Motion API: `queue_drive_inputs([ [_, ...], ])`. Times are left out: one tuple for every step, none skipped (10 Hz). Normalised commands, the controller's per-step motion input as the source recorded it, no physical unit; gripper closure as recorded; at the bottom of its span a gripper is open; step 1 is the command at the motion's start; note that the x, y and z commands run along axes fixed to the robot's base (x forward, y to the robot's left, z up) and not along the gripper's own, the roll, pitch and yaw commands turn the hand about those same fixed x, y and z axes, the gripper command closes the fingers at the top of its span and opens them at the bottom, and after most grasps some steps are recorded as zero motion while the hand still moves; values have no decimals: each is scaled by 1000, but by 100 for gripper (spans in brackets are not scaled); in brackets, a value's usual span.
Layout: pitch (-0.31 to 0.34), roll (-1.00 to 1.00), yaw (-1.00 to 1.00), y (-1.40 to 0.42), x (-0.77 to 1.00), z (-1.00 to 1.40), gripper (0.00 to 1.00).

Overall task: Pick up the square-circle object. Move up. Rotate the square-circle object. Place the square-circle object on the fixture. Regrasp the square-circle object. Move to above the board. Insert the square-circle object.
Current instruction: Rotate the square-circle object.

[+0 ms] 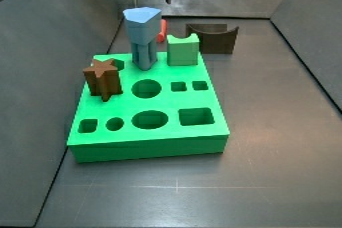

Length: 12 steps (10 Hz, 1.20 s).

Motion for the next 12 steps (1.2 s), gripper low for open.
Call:
queue_drive_inputs([
  [-3,-1,1000,2,31,-54,0],
  [-3,-2,1000,2,33,-49,0],
  [-3,-2,1000,2,34,-47,0],
  [-3,-2,1000,2,36,-44,0],
  [-3,-2,1000,2,36,-43,0],
  [-4,-2,1000,2,36,-42,0],
  [-4,-2,1000,3,37,-42,0],
  [-4,-2,1000,3,37,-41,0],
  [-4,-2,1000,3,37,-41,0],
  [-4,-2,1000,3,37,-41,0],
  [-4,-2,1000,3,37,-40,0],
  [-5,-2,1000,3,37,-40,0],
])
